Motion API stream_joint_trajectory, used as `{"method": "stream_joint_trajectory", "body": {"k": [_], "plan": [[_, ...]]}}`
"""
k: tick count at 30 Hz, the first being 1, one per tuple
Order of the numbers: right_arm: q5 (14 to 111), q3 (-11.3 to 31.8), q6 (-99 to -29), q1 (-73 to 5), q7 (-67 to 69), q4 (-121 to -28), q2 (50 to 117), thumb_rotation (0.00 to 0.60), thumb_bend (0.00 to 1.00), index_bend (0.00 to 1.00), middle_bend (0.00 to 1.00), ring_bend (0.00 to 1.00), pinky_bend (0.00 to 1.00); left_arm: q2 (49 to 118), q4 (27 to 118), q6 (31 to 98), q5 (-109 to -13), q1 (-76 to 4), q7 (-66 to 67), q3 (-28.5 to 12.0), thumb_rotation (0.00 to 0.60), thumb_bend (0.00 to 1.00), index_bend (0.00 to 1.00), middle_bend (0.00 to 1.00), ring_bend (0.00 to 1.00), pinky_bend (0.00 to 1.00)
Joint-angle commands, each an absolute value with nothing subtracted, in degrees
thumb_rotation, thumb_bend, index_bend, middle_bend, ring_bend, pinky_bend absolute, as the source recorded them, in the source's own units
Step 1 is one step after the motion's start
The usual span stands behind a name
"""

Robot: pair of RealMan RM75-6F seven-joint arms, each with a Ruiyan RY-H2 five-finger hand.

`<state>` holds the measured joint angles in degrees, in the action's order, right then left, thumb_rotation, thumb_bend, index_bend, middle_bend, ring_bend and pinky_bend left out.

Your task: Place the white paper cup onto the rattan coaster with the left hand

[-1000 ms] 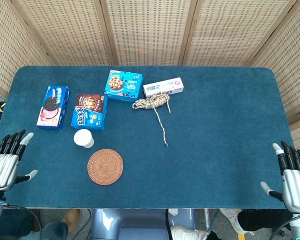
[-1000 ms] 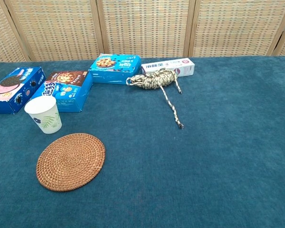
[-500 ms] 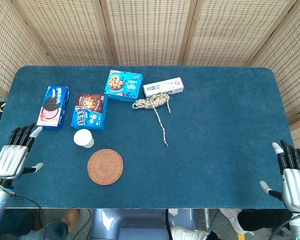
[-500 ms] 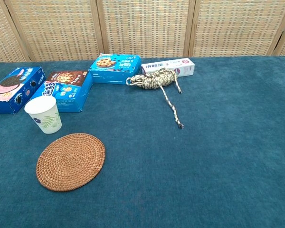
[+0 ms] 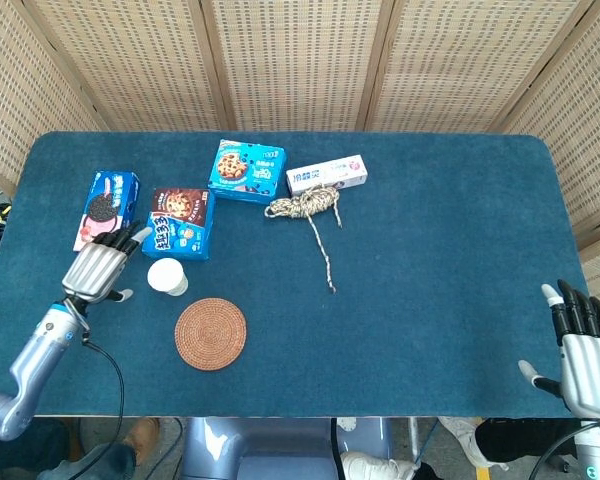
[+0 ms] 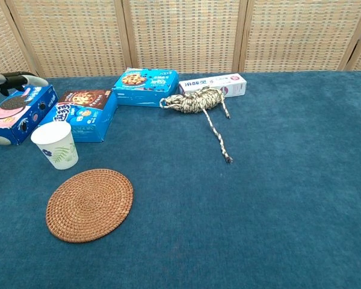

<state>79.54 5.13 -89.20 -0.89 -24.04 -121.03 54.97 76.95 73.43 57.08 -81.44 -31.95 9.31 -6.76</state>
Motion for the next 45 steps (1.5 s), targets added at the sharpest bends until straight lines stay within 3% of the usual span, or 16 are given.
{"method": "stream_joint_trajectory", "body": {"k": [1,7,14,18,26,34,39,45], "plan": [[79.24,5.2,-89.15,-1.0,-24.34,-121.0,55.19,0.6,0.0,0.0,0.0,0.0,0.0,80.3,69.46,55.53,-83.7,-34.31,7.32,-5.97,0.6,0.0,0.0,0.1,0.21,0.26],[78.71,5.36,-89.29,-1.05,-24.32,-120.87,55.31,0.6,0.0,0.0,0.0,0.0,0.0,82.53,66.89,56.06,-85.55,-35.39,6.38,-4.89,0.6,0.0,0.05,0.17,0.28,0.32],[78.56,5.37,-89.4,-0.99,-23.62,-120.76,55.1,0.6,0.0,0.0,0.0,0.0,0.0,84.77,65.29,56.51,-86.19,-36.24,6.96,-4.24,0.6,0.01,0.29,0.39,0.47,0.4],[78.62,5.35,-89.45,-0.96,-23.27,-120.77,54.94,0.6,0.0,0.0,0.0,0.0,0.0,85.12,64.89,56.37,-85.57,-36.29,7.44,-4.15,0.6,0.07,0.37,0.46,0.55,0.45],[78.86,5.18,-89.42,-0.97,-23.12,-120.89,54.86,0.6,0.0,0.0,0.0,0.0,0.0,83.23,66.26,59.25,-85.91,-35.53,4.92,-4.21,0.6,0.09,0.38,0.48,0.56,0.46],[79.01,5.05,-89.52,-0.88,-22.84,-121.13,54.68,0.6,0.0,0.0,0.0,0.0,0.0,74.88,76.14,66.96,-91.59,-33.54,0.86,-2.69,0.6,0.09,0.38,0.46,0.54,0.46],[80.04,4.72,-89.43,-0.89,-22.52,-121.35,54.59,0.6,0.0,0.01,0.0,0.0,0.0,68.57,86.53,66.21,-95.14,-33.25,2.21,0.48,0.6,0.09,0.38,0.46,0.54,0.45],[80.16,4.62,-89.63,-0.71,-22.28,-121.38,54.46,0.6,0.0,0.01,0.0,0.0,0.0,70.34,89.65,64.61,-97.3,-33.84,5.64,1.92,0.6,0.09,0.38,0.46,0.54,0.45]]}}
